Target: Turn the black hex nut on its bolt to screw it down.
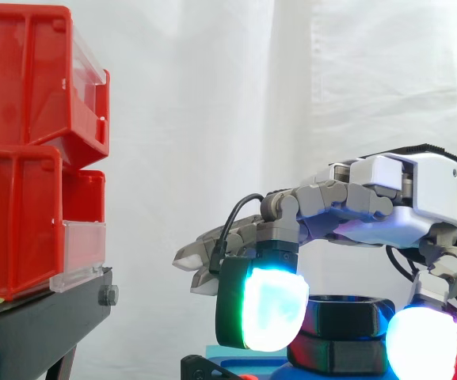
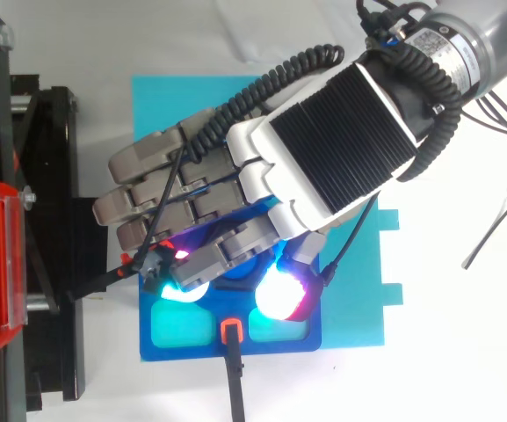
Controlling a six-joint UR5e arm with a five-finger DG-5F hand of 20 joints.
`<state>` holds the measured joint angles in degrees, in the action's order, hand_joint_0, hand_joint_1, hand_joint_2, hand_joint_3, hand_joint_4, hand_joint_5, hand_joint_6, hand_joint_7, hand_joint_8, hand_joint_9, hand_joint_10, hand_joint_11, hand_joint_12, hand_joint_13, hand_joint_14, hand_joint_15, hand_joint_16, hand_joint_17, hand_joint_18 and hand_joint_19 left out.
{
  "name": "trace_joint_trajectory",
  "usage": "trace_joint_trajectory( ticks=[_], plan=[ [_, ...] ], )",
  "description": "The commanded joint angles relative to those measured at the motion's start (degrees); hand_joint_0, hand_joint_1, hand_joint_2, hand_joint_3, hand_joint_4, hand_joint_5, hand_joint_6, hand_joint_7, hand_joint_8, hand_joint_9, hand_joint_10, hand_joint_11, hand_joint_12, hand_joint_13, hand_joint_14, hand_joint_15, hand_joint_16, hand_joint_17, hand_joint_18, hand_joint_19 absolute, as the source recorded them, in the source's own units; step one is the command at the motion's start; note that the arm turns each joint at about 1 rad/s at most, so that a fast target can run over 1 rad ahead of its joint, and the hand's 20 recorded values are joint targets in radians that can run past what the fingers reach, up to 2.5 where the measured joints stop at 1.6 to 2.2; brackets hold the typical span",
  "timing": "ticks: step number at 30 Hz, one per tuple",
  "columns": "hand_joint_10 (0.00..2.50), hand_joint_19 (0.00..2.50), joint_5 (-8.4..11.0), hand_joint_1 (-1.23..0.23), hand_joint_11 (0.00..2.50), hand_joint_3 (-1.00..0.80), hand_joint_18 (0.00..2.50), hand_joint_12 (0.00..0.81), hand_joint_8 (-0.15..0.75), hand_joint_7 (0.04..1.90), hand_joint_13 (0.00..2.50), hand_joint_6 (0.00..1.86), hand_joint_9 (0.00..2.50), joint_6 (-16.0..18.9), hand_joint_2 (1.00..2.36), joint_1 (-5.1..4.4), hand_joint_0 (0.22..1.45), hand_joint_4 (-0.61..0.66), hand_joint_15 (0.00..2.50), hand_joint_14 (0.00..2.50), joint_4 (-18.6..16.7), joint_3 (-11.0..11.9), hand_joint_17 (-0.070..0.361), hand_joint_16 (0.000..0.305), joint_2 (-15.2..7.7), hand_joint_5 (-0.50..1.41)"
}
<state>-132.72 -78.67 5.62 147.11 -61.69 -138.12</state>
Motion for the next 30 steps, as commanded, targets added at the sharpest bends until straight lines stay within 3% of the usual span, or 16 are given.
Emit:
trace_joint_trajectory(
  ticks=[1,14,17,21,24,25,30],
  plan=[
    [0.01,0.2,0.0,-0.69,0.14,-0.5,0.28,0.306,0.226,1.26,0.38,0.5,0.54,0.01,1.0,0.0,0.46,0.15,0.0,0.0,-0.16,-0.01,0.113,0.05,-0.05,-0.16],
    [0.0,0.18,0.0,-0.63,0.13,-0.5,0.3,0.36,0.263,1.08,0.36,0.5,0.52,0.01,1.0,0.0,0.35,0.22,0.0,0.0,-0.07,0.08,0.141,0.063,0.04,-0.18],
    [0.0,0.17,0.0,-0.63,0.13,-0.5,0.29,0.365,0.264,1.03,0.35,0.5,0.49,0.01,1.0,-0.44,0.34,0.21,0.0,0.0,0.46,0.7,0.144,0.064,0.13,-0.2],
    [0.0,0.17,0.09,-0.62,0.11,-0.5,0.25,0.365,0.255,0.93,0.32,0.5,0.45,0.27,1.0,-0.7,0.34,0.2,0.0,0.0,5.47,4.65,0.144,0.064,0.13,-0.22],
    [0.0,0.17,0.09,-0.61,0.1,-0.5,0.24,0.365,0.255,0.87,0.3,0.5,0.43,0.19,1.0,-0.79,0.33,0.18,0.0,0.0,7.14,5.62,0.142,0.063,0.22,-0.23],
    [0.0,0.17,0.09,-0.61,0.09,-0.5,0.24,0.365,0.255,0.86,0.3,0.5,0.43,-0.78,1.0,-1.14,0.33,0.17,0.0,0.0,12.5,9.05,0.142,0.063,0.13,-0.24],
    [0.0,0.18,0.0,-0.6,0.08,-0.5,0.22,0.365,0.253,0.81,0.28,0.5,0.42,-3.33,1.0,-1.23,0.33,0.16,0.0,0.0,18.83,12.21,0.142,0.063,0.31,-0.25]
  ],
)
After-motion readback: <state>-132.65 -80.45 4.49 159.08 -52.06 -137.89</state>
